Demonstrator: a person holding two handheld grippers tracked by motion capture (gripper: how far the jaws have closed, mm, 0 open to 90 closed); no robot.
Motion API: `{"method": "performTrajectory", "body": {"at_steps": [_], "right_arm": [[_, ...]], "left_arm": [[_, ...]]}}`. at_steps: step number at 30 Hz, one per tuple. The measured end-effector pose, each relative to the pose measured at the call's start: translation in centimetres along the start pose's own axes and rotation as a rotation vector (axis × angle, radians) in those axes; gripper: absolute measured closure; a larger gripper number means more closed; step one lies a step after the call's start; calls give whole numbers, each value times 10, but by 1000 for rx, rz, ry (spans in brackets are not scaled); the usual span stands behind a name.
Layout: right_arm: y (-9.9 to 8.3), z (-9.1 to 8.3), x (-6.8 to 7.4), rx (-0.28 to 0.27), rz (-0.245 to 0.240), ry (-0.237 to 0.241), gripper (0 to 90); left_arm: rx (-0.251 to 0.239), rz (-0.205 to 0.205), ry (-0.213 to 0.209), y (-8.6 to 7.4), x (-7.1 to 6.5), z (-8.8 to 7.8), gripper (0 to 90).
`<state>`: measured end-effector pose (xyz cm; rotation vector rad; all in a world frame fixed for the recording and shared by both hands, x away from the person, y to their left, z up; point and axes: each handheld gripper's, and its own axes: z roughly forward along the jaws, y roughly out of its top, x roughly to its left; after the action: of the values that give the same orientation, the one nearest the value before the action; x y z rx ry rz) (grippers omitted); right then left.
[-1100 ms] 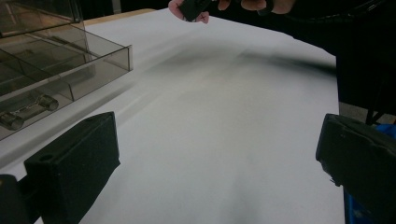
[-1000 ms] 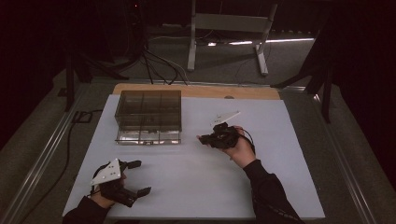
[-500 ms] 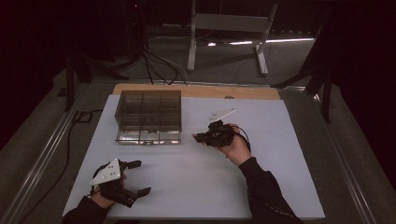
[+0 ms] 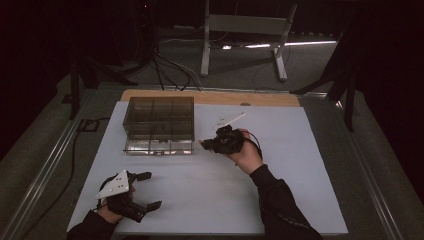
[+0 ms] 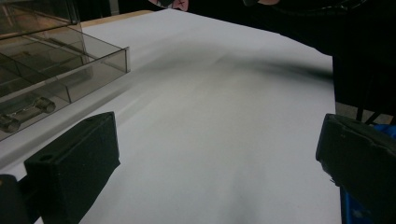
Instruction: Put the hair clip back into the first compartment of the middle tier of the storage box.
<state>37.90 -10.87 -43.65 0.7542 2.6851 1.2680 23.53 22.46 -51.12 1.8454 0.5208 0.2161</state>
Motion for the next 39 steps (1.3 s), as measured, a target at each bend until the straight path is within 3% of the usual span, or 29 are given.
{"method": "performTrajectory", "body": {"at_steps": [23,39], "right_arm": [[29,20,11,-6,-34,30,852],[53,56,27,-5,-55,76,852]], "left_arm": [[2,-2,-5,0,0,1,4],[5,4,-5,0,-1,1,4]]}}
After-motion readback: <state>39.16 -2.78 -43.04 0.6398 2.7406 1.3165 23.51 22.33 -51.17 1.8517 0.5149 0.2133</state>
